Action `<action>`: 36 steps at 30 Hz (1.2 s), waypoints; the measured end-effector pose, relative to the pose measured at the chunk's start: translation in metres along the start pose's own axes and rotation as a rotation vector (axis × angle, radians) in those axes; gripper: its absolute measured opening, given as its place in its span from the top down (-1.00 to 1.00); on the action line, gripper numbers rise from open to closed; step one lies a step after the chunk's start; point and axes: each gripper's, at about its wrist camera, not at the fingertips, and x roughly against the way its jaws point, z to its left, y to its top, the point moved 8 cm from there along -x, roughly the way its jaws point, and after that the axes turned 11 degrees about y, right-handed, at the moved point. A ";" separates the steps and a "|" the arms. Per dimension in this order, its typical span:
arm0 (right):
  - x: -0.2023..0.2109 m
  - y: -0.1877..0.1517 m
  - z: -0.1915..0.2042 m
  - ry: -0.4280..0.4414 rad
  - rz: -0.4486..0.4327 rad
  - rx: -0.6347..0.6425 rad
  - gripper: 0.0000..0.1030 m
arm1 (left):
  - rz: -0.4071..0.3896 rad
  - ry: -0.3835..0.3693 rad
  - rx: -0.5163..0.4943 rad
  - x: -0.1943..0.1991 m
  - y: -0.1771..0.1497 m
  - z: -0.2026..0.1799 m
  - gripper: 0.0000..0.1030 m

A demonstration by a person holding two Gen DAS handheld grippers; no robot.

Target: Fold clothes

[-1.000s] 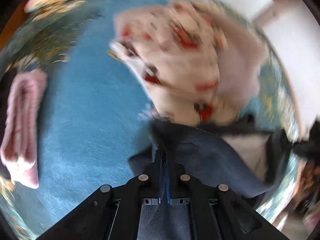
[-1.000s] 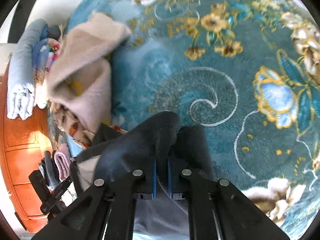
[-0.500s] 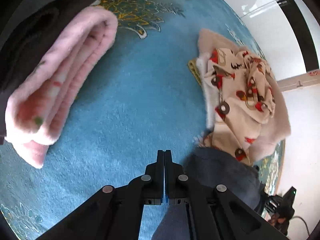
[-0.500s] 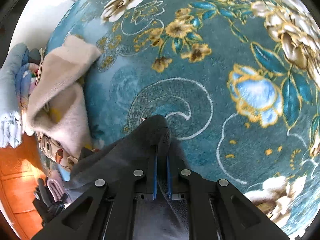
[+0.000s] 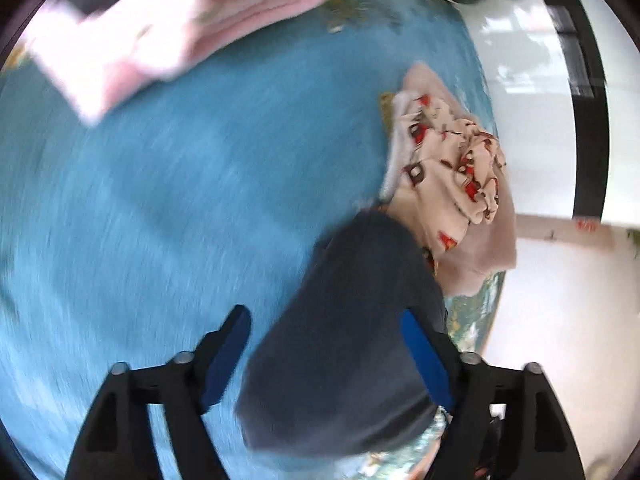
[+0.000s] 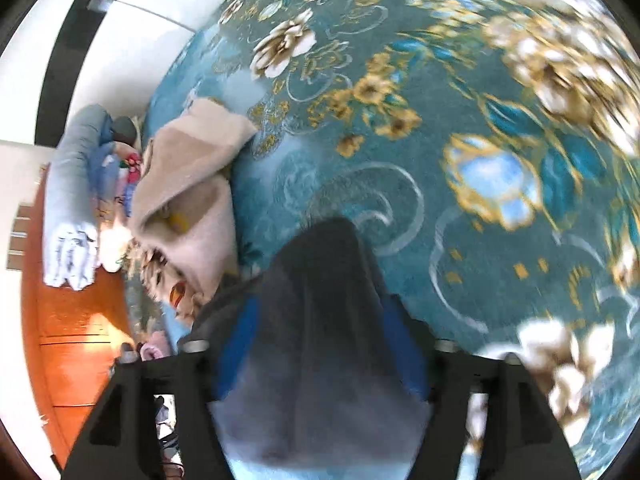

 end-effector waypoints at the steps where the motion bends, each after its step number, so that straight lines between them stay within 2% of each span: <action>1: 0.007 -0.013 -0.008 0.026 0.005 -0.027 -0.58 | 0.001 -0.002 0.026 0.005 -0.009 0.010 -0.72; 2: 0.012 -0.025 -0.015 0.045 0.014 -0.056 -0.58 | 0.002 -0.002 0.051 0.011 -0.019 0.019 -0.78; 5: 0.013 -0.056 -0.039 0.081 0.043 -0.125 -0.58 | 0.033 -0.026 0.098 -0.005 -0.050 0.026 -0.98; 8: 0.012 -0.088 -0.063 0.116 0.072 -0.192 -0.64 | 0.080 -0.050 0.102 -0.025 -0.078 0.030 -1.00; 12: -0.009 -0.100 -0.075 0.174 0.100 -0.198 -0.68 | 0.059 -0.130 0.097 -0.047 -0.093 0.020 -1.00; 16: -0.028 -0.091 -0.074 0.267 0.057 -0.163 -0.70 | 0.021 -0.159 0.069 -0.065 -0.090 0.015 -1.00; 18: -0.034 -0.085 -0.071 0.315 0.030 -0.151 -0.82 | 0.005 -0.178 0.067 -0.065 -0.086 0.016 -1.00; 20: -0.038 -0.081 -0.064 0.361 0.008 -0.134 -0.84 | -0.037 -0.255 0.025 -0.059 -0.082 0.003 -1.00; 25: -0.046 -0.074 -0.041 0.448 -0.008 -0.052 -0.84 | -0.044 -0.283 -0.038 -0.068 -0.069 -0.015 -1.00; 30: -0.057 -0.059 -0.036 0.435 -0.016 -0.022 -0.84 | -0.060 -0.323 -0.081 -0.069 -0.050 -0.033 -1.00; 36: -0.066 -0.044 -0.026 0.433 -0.032 0.030 -0.84 | -0.014 -0.306 -0.167 -0.076 -0.045 -0.044 -1.00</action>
